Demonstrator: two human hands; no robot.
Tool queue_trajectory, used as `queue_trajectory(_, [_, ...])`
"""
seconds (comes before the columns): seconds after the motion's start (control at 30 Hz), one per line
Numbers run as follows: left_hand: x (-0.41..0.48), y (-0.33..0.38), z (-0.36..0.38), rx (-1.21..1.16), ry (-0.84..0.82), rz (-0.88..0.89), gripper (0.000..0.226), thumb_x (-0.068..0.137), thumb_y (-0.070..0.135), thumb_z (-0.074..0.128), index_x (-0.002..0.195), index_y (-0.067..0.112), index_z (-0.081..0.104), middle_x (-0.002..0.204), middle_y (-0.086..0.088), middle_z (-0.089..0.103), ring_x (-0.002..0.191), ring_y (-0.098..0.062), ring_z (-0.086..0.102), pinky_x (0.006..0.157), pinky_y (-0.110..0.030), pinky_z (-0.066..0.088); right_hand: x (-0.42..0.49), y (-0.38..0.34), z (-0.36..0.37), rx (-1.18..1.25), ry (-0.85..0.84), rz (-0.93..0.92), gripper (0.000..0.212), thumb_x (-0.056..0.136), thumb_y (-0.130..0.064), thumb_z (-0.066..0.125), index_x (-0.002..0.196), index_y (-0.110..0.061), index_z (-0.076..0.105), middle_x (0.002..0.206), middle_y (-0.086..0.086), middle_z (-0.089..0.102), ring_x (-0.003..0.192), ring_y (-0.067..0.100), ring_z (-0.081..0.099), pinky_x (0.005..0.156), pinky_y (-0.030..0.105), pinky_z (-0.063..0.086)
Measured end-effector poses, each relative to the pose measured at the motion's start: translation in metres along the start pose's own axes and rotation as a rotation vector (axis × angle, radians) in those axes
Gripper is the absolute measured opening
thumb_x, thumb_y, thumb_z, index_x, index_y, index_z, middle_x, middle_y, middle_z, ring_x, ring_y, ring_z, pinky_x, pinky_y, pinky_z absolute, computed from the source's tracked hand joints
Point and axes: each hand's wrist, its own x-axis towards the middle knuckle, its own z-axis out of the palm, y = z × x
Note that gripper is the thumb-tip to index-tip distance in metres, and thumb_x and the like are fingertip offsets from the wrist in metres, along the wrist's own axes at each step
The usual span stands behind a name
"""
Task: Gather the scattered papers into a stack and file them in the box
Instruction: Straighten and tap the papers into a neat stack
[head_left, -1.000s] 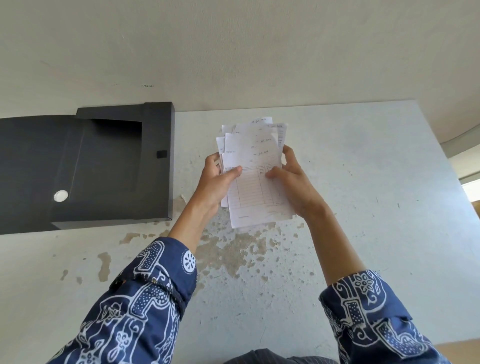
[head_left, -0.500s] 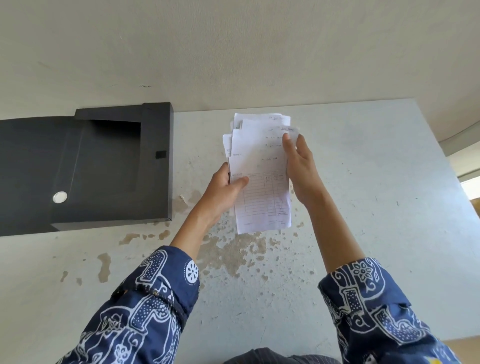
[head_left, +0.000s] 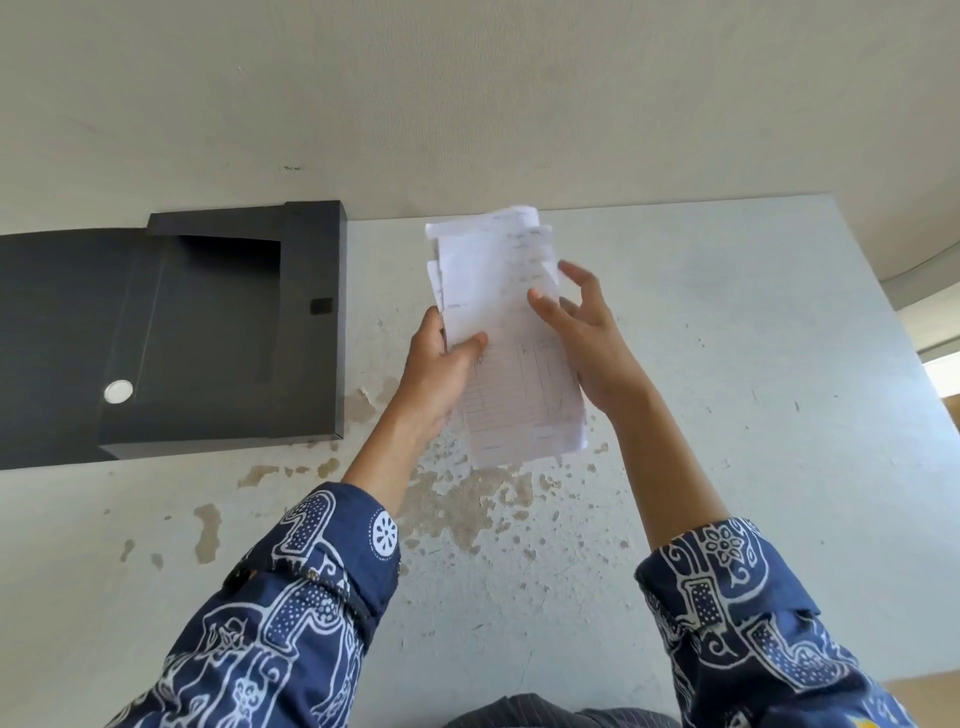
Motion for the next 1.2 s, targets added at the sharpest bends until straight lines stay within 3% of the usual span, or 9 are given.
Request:
queue_trajectory(0.07, [0.001,0.002,-0.002,-0.071,0.062,-0.021,0.030,0.092,0.009,0.055,0.121,0.008,0.050,0.107,0.001,0.064,0.091,-0.007,0.063,0.073,-0.021,0.054,-0.006,0.009,-0.007,-0.044,-0.071,0.044,0.044,0.092,-0.023,0.057,0.133,-0.018,0.041,0.114,0.007,0.067,0.096,0.021,0.067,0.077,0.036,0.057])
queue_trajectory(0.17, [0.000,0.006,0.000,-0.111,0.106,-0.024,0.026,0.094,0.014,0.053,0.119,0.009,0.050,0.111,-0.001,0.064,0.096,-0.013,0.064,0.076,-0.024,0.054,-0.015,0.019,-0.005,-0.031,-0.146,0.064,0.032,0.095,-0.019,0.051,0.127,-0.013,0.046,0.106,0.003,0.067,0.085,0.011,0.068,0.068,0.027,0.057])
queue_trajectory(0.4, [-0.003,0.009,0.007,-0.080,0.148,0.006,0.015,0.095,0.012,0.041,0.109,0.014,0.042,0.093,0.008,0.056,0.081,-0.006,0.056,0.057,-0.020,0.050,-0.018,0.016,0.005,-0.001,-0.069,0.051,0.029,0.094,-0.009,0.040,0.122,-0.016,0.046,0.095,-0.004,0.063,0.082,0.013,0.057,0.065,0.027,0.046])
queue_trajectory(0.5, [-0.003,0.006,0.002,-0.078,0.162,0.074,0.013,0.094,0.010,0.051,0.106,0.012,0.052,0.091,0.009,0.064,0.081,-0.004,0.063,0.066,-0.015,0.055,-0.018,0.018,0.006,0.035,0.007,0.000,0.021,0.094,-0.006,0.045,0.113,-0.008,0.052,0.098,0.001,0.067,0.084,0.016,0.063,0.072,0.032,0.053])
queue_trajectory(0.6, [-0.005,0.004,0.002,-0.072,0.149,0.088,0.012,0.094,0.011,0.052,0.106,0.012,0.054,0.094,0.008,0.067,0.083,-0.005,0.065,0.071,-0.018,0.057,-0.019,0.020,0.008,0.065,0.036,-0.007,0.017,0.094,-0.009,0.049,0.110,-0.005,0.054,0.103,0.008,0.065,0.091,0.021,0.062,0.082,0.041,0.052])
queue_trajectory(0.8, [-0.007,0.003,0.005,-0.071,0.151,0.056,0.014,0.094,0.010,0.046,0.107,0.016,0.048,0.096,0.008,0.063,0.084,-0.007,0.063,0.064,-0.018,0.053,-0.024,0.022,0.016,0.032,-0.029,0.058,0.028,0.098,-0.020,0.041,0.121,-0.005,0.044,0.106,0.005,0.058,0.091,0.016,0.057,0.074,0.029,0.049])
queue_trajectory(0.93, [-0.006,0.007,-0.001,-0.199,0.200,0.018,0.013,0.093,0.009,0.049,0.106,0.012,0.047,0.095,0.002,0.061,0.084,-0.014,0.061,0.062,-0.024,0.054,-0.027,0.023,0.007,0.160,-0.064,0.053,0.030,0.095,-0.033,0.048,0.115,-0.010,0.052,0.096,-0.003,0.064,0.086,0.016,0.059,0.067,0.028,0.051])
queue_trajectory(1.07, [-0.003,0.013,0.005,-0.425,0.261,-0.042,0.022,0.095,0.007,0.047,0.117,0.012,0.044,0.101,-0.001,0.061,0.090,-0.014,0.063,0.078,-0.036,0.057,-0.034,0.029,0.010,0.481,-0.096,0.036,0.058,0.085,-0.052,0.052,0.130,-0.015,0.050,0.128,0.015,0.049,0.121,0.031,0.049,0.102,0.048,0.044])
queue_trajectory(1.2, [-0.007,0.014,0.017,-0.541,0.240,-0.066,0.024,0.095,0.005,0.047,0.117,0.014,0.044,0.111,-0.006,0.062,0.099,-0.018,0.064,0.084,-0.037,0.057,-0.033,0.024,0.025,0.690,-0.146,0.007,0.045,0.099,-0.028,0.036,0.141,-0.012,0.039,0.147,0.022,0.039,0.135,0.038,0.039,0.110,0.054,0.034])
